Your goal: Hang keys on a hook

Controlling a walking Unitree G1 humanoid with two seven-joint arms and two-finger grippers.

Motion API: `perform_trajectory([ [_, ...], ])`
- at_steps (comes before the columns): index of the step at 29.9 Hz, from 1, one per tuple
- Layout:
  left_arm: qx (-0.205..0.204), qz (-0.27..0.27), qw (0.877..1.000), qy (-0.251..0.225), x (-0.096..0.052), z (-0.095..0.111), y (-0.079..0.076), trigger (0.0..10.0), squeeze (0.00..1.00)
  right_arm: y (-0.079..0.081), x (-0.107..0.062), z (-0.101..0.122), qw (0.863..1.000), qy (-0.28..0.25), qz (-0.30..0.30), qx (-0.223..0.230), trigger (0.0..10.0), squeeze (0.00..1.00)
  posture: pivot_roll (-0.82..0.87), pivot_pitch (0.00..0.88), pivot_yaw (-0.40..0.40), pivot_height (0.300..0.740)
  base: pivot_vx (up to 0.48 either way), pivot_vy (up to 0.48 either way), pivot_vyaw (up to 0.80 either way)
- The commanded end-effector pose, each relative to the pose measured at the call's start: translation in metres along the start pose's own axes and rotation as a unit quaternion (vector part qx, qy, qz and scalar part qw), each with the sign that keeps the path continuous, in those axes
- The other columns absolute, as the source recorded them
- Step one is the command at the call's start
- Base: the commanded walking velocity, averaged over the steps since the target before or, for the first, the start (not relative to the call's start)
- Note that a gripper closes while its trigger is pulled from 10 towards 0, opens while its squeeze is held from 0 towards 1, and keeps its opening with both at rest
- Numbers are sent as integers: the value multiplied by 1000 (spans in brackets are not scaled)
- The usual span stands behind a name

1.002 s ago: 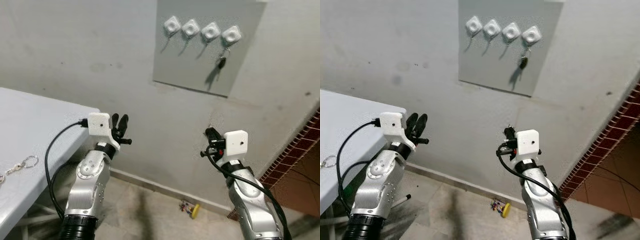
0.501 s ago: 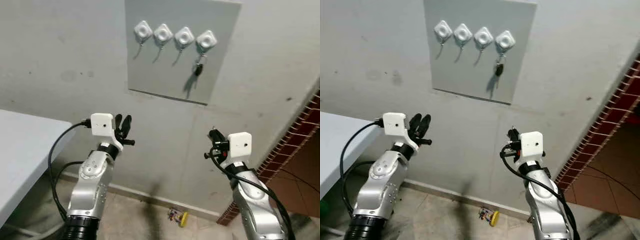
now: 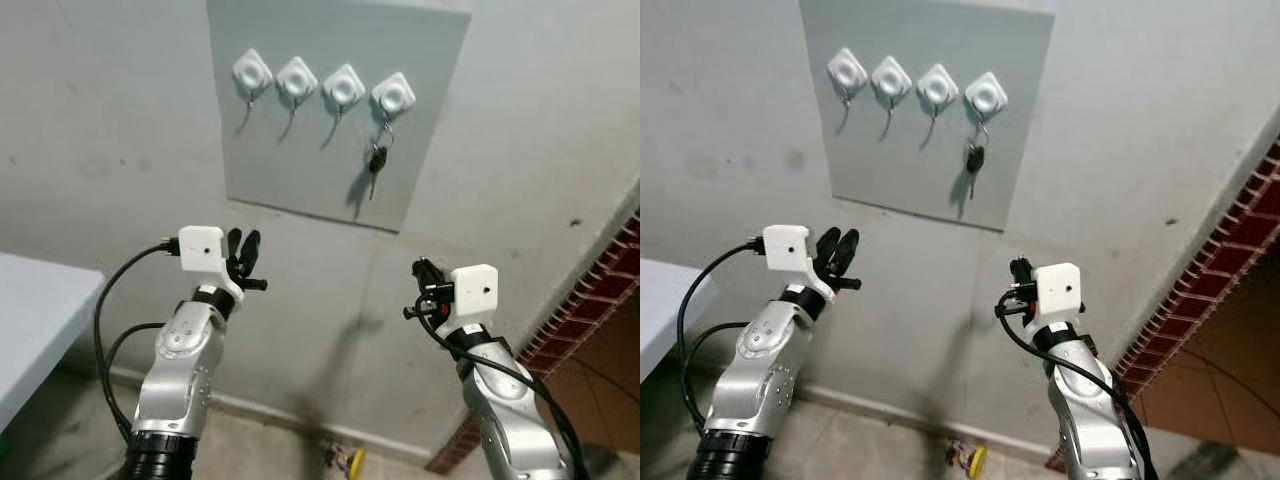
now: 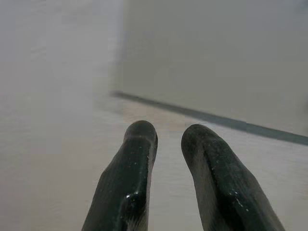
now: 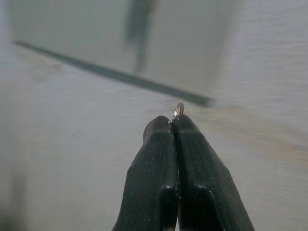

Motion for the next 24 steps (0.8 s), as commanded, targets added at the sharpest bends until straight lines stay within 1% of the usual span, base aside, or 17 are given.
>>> perform_trajectory([
  [1,-1,-6,1000,-7,2,4,-4,10000,0,-4,0,6,1000,-6,1,-3,10000,0,-41,20,-73,740,0,0,0],
  [3,-1,-6,1000,-10,3,5,-5,10000,0,0,0,6,1000,-4,22,6,10000,0,-40,21,-73,740,0,0,0],
  [6,2,-20,1000,-18,4,11,-9,10000,0,7,1,10,998,-9,54,17,10000,0,-41,26,-72,740,0,0,0],
  [8,7,-40,999,-25,6,16,-15,10000,0,13,2,14,996,-14,86,27,10000,0,-41,27,-73,740,0,0,0],
  [9,7,-62,998,-32,5,21,-24,10000,0,19,4,18,994,-18,106,33,10000,0,-42,27,-70,740,0,0,0],
  [11,8,-76,996,-36,5,24,-29,10000,0,22,7,21,992,-19,118,41,10000,0,-42,29,-71,740,0,0,0],
  [12,11,-89,995,-40,4,26,-35,10000,0,25,9,24,991,-23,127,45,10000,0,-41,29,-72,740,0,0,0],
  [13,11,-89,995,-40,4,26,-35,10000,0,25,9,24,991,-23,127,45,10000,0,-41,29,-72,740,0,0,0],
  [14,17,-107,993,-46,3,30,-43,10000,0,29,14,29,989,-30,139,48,10000,0,-39,31,-73,740,0,0,0],
  [18,15,-136,989,-59,1,39,-56,10000,0,38,23,38,984,-40,162,60,10000,0,-34,33,-72,740,0,0,0],
  [21,18,-142,988,-62,0,42,-59,10000,0,41,33,49,982,-57,171,59,10000,0,-31,33,-72,740,0,0,0],
  [23,18,-142,988,-63,1,43,-59,10000,0,42,35,52,981,-59,173,60,10000,0,-29,34,-74,740,0,0,0],
  [24,19,-142,988,-66,1,46,-58,10000,0,42,39,57,980,-67,180,57,10000,0,-30,35,-73,740,0,0,0],
])
Point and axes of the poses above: a point about 5 cm out from each wrist's last joint towards the gripper, its own x axis pointing out of the wrist towards the gripper, its own z axis along the axis of the wrist's last joint, y = z × x, the point moved 1 cm from there along x, pointing out of the wrist towards the gripper, and after that the axes turned 4 degrees about x, right-handed, at the moved point
